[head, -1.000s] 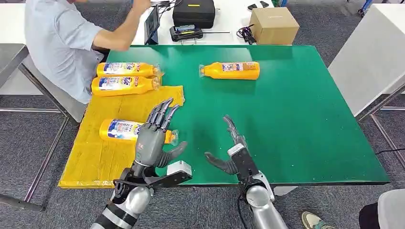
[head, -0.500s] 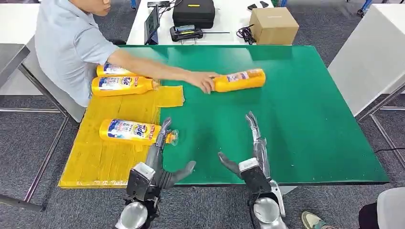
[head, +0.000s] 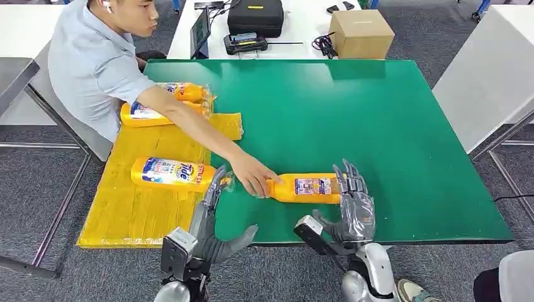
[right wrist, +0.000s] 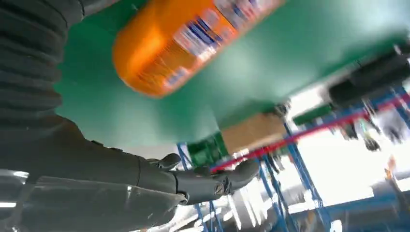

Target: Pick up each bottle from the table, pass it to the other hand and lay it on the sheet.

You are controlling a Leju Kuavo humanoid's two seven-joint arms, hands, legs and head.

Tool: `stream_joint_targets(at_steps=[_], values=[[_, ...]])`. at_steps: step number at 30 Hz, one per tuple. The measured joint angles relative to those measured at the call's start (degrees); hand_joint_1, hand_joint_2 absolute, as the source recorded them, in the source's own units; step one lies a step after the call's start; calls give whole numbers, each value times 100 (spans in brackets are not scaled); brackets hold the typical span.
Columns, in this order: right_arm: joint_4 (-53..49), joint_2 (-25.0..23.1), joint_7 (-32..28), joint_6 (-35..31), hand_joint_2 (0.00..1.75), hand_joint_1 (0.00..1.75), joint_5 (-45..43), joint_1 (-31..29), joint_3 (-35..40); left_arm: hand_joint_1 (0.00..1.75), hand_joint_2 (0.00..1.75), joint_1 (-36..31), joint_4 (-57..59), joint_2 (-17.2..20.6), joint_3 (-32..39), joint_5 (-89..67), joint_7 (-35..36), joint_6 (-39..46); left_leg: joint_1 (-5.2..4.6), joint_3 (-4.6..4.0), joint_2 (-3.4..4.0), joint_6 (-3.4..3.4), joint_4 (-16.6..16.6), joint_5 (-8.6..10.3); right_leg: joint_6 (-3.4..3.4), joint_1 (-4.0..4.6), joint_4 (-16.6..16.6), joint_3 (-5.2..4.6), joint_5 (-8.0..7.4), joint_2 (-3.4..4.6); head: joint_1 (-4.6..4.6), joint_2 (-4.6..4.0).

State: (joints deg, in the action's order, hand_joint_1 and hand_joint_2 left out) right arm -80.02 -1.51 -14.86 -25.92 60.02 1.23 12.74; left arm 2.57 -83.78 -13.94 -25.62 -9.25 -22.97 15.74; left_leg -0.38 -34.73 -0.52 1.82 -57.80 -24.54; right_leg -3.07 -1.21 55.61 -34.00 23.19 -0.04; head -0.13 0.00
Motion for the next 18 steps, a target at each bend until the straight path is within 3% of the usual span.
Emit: stream_joint_targets(at_steps=[7, 18], values=[[461, 219, 796, 835, 175, 0, 195, -119, 131, 0, 175, 95, -135, 0, 33, -46, 378, 55, 0, 0, 0, 0, 0, 0, 0, 0, 0, 1, -1, 0, 0, 0], [1132, 367, 1055, 841, 175, 0, 605, -700, 262, 0, 175, 103, -151, 0, 55, -92, 579, -15, 0, 2, 3, 0, 0, 1, -1, 0, 1, 1, -1, 1, 0, 0]])
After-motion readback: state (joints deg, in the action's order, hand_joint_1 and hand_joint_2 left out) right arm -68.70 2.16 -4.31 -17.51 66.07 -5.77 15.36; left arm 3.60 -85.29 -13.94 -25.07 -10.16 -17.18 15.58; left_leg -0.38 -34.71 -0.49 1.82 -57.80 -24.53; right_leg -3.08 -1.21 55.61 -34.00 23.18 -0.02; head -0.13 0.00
